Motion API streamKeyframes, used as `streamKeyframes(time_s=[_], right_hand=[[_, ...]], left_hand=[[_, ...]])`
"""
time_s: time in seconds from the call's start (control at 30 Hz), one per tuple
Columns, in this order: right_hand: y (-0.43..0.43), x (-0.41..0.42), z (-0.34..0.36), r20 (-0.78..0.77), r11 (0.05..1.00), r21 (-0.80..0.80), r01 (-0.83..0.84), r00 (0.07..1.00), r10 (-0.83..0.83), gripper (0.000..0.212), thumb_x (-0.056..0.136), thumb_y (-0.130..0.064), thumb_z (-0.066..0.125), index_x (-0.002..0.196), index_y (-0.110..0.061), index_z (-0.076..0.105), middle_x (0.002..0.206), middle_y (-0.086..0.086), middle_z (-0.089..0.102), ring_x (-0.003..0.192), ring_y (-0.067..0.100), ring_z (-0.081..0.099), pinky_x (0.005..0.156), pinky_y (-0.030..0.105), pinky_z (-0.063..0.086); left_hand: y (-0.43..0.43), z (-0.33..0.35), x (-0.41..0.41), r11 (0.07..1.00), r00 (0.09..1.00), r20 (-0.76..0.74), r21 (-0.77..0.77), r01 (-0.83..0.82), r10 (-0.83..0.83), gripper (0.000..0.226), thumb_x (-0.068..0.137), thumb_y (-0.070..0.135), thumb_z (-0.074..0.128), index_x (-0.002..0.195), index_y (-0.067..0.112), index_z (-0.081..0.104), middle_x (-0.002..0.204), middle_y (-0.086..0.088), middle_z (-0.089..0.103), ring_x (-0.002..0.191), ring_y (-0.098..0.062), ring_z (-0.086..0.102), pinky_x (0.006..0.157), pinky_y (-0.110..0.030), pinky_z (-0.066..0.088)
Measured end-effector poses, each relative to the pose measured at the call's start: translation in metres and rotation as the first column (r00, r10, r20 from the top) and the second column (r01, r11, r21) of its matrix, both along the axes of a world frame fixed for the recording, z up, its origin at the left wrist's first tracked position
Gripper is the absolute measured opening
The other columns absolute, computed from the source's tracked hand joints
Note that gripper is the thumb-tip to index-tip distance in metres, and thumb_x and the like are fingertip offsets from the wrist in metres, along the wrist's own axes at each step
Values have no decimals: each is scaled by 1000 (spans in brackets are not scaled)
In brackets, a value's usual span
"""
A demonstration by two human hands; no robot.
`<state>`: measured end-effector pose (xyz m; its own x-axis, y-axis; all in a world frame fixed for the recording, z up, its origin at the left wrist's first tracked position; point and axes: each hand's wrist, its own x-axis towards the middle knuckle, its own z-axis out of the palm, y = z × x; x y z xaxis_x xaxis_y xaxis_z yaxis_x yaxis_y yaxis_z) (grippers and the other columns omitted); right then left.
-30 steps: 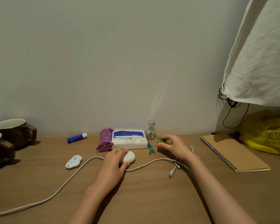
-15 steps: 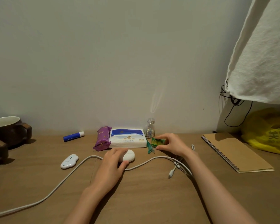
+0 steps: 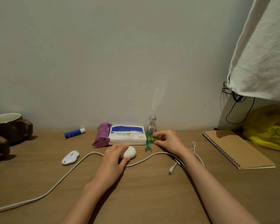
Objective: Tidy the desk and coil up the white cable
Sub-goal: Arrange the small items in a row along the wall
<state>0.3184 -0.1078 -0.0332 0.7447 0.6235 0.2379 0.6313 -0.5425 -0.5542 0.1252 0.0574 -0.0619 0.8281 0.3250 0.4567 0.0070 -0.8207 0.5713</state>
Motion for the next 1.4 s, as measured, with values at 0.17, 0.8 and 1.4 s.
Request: streamKeyframes(time_s=[0.17, 0.8, 1.4], right_hand=[[3, -3, -2, 6, 999, 8, 38, 999, -38, 34, 85, -21, 69, 119, -23, 65, 126, 1, 63, 114, 18, 56, 99, 39, 48], [39, -92, 12, 43, 920, -141, -364, 927, 374, 42, 81, -31, 72, 121, -25, 60, 123, -3, 60, 110, 13, 53, 93, 35, 48], [-34, -5, 1, -13, 957, 91, 275, 961, -275, 47, 75, -33, 76, 116, -15, 60, 113, 5, 62, 100, 22, 59, 88, 44, 52]], left_hand=[[-1, 2, -2, 1000, 1000, -22, -18, 1, -1, 45, 89, 27, 61, 132, 27, 50, 133, 10, 50, 122, -7, 41, 99, -20, 34], [8, 13, -7, 872, 998, -28, -489, 40, -61, 70, 76, -6, 69, 137, 16, 44, 134, -7, 54, 116, -17, 57, 82, -13, 49], [-7, 7, -3, 989, 996, -26, 124, -86, 90, 49, 94, 46, 45, 140, 34, 38, 155, 15, 18, 145, -6, -2, 116, -33, 12]])
